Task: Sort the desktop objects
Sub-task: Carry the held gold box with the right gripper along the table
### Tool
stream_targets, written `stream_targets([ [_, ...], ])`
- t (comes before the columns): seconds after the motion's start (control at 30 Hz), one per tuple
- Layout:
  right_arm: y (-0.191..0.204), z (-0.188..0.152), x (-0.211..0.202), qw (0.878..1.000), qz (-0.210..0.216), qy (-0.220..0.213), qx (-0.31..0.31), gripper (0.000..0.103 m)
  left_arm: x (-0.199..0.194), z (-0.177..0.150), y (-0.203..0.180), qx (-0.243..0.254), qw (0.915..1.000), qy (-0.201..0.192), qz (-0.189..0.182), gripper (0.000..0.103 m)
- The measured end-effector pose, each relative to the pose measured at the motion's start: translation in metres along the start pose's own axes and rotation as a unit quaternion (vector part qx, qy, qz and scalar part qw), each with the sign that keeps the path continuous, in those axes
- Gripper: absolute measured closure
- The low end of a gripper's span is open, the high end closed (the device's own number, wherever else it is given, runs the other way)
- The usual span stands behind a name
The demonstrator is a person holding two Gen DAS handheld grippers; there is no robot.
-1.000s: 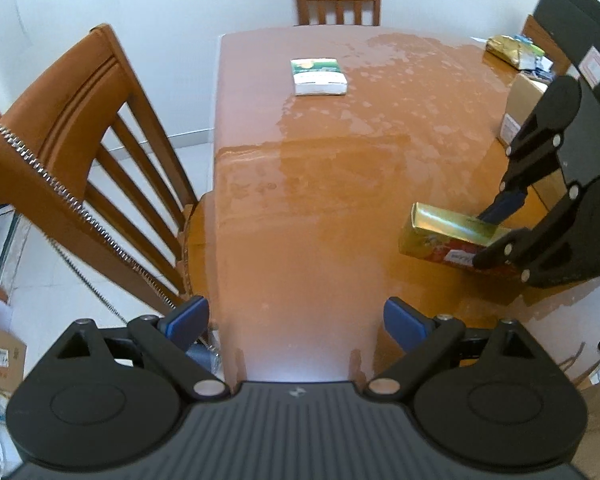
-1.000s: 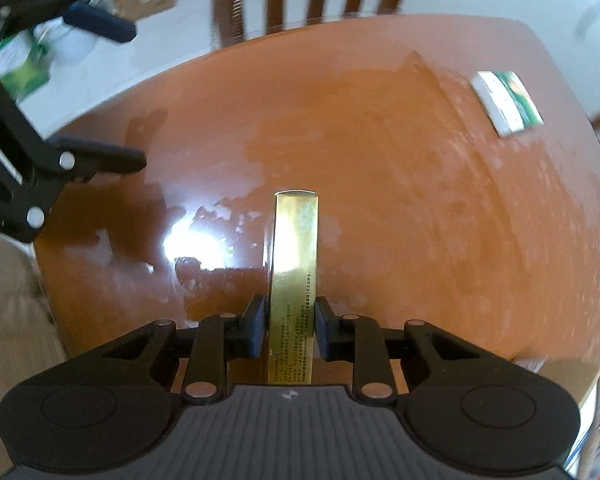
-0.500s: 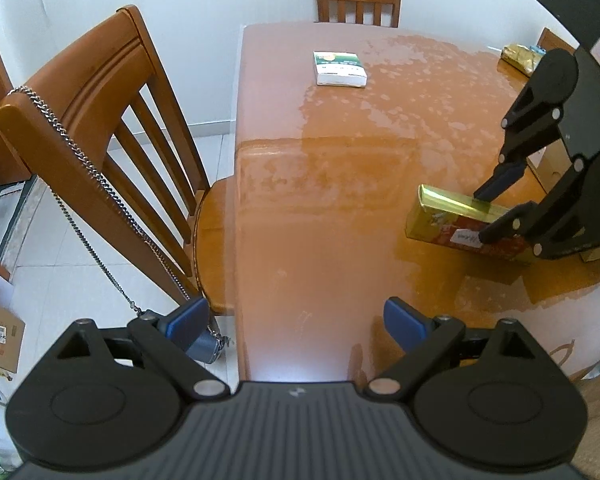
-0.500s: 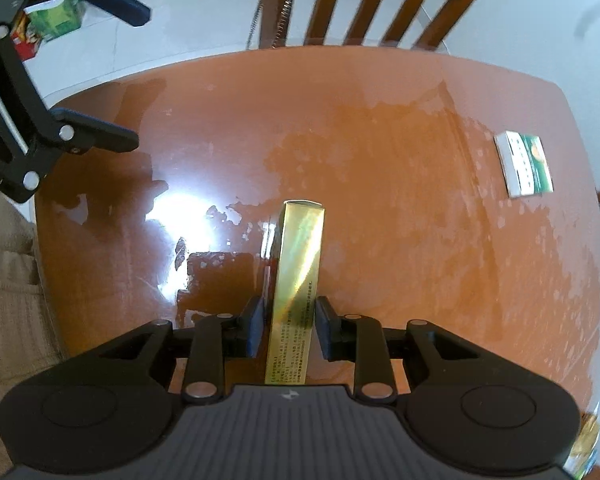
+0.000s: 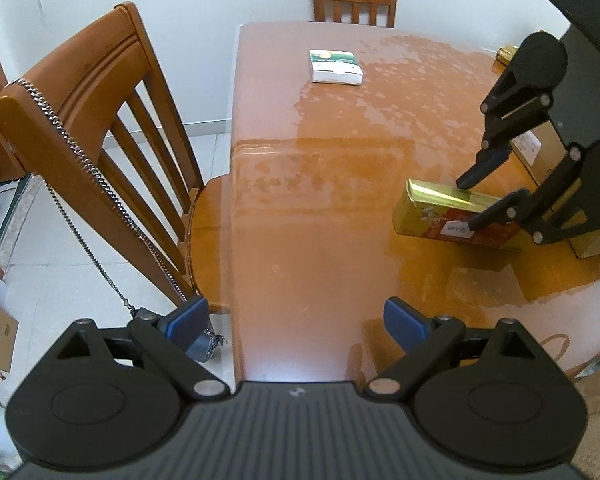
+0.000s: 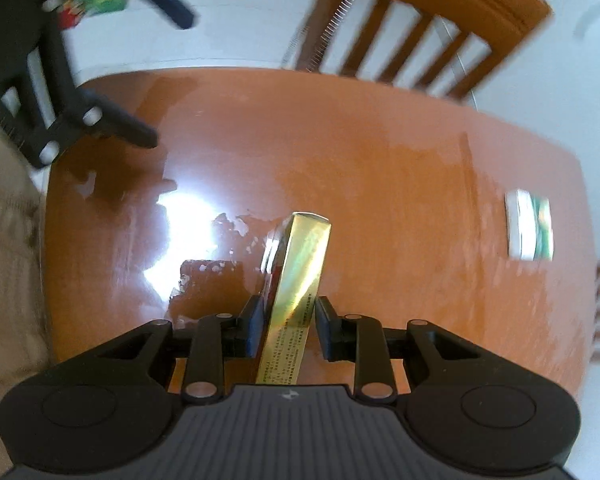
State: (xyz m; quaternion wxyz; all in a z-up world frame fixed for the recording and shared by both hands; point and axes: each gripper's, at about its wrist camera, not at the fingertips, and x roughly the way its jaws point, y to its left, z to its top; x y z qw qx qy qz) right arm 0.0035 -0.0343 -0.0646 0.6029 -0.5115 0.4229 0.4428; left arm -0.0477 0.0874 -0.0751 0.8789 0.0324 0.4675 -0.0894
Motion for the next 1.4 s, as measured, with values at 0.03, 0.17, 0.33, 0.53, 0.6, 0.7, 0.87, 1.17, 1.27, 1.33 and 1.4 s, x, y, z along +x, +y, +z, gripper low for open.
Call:
stream_targets([
  [0.03, 0.000, 0.000, -0.001, 1.000, -0.002, -0.003, -0.012, 0.071, 0.000, 0.000, 0.001, -0.002, 1.0000, 0.000, -0.001, 0.009],
  [0.17, -0.010, 0.002, -0.001, 1.000, 0.019, 0.004, 0.010, 0.070, 0.000, -0.003, 0.002, -0.007, 1.0000, 0.000, 0.001, 0.009],
  [0.33, -0.044, 0.005, -0.001, 0.986, 0.089, 0.011, 0.141, 0.047, 0.001, -0.004, 0.004, -0.013, 0.9999, -0.001, 0.001, 0.009],
  [0.53, -0.062, 0.006, 0.006, 0.970, 0.101, 0.027, 0.218, 0.048, 0.002, -0.005, 0.006, -0.016, 0.9999, -0.001, -0.002, 0.009],
  [0.6, -0.059, 0.007, 0.008, 0.972, 0.103, 0.032, 0.211, 0.048, 0.002, -0.006, 0.007, -0.016, 0.9999, -0.001, -0.003, 0.009],
  [0.7, -0.055, 0.008, 0.011, 0.973, 0.105, 0.040, 0.200, 0.063, 0.003, -0.007, 0.009, -0.017, 0.9998, 0.001, -0.002, 0.009],
  [0.87, -0.057, 0.007, 0.021, 0.975, 0.102, 0.049, 0.193, 0.071, 0.005, -0.007, 0.013, -0.019, 0.9998, 0.000, -0.002, 0.009],
  [1.17, -0.033, 0.017, 0.005, 0.978, 0.093, 0.052, 0.181, 0.070, 0.008, -0.006, 0.017, -0.016, 0.9998, -0.002, -0.007, 0.009],
  [1.27, -0.033, 0.019, 0.007, 0.976, 0.095, 0.054, 0.185, 0.070, 0.009, -0.005, 0.018, -0.014, 0.9999, -0.002, -0.008, 0.009],
  [1.33, -0.032, 0.020, 0.008, 0.976, 0.096, 0.056, 0.188, 0.070, 0.010, -0.005, 0.019, -0.013, 0.9999, -0.001, -0.008, 0.009],
  [1.4, -0.033, 0.017, 0.007, 0.975, 0.100, 0.058, 0.187, 0.070, 0.010, -0.004, 0.020, -0.013, 0.9999, -0.001, -0.009, 0.009],
])
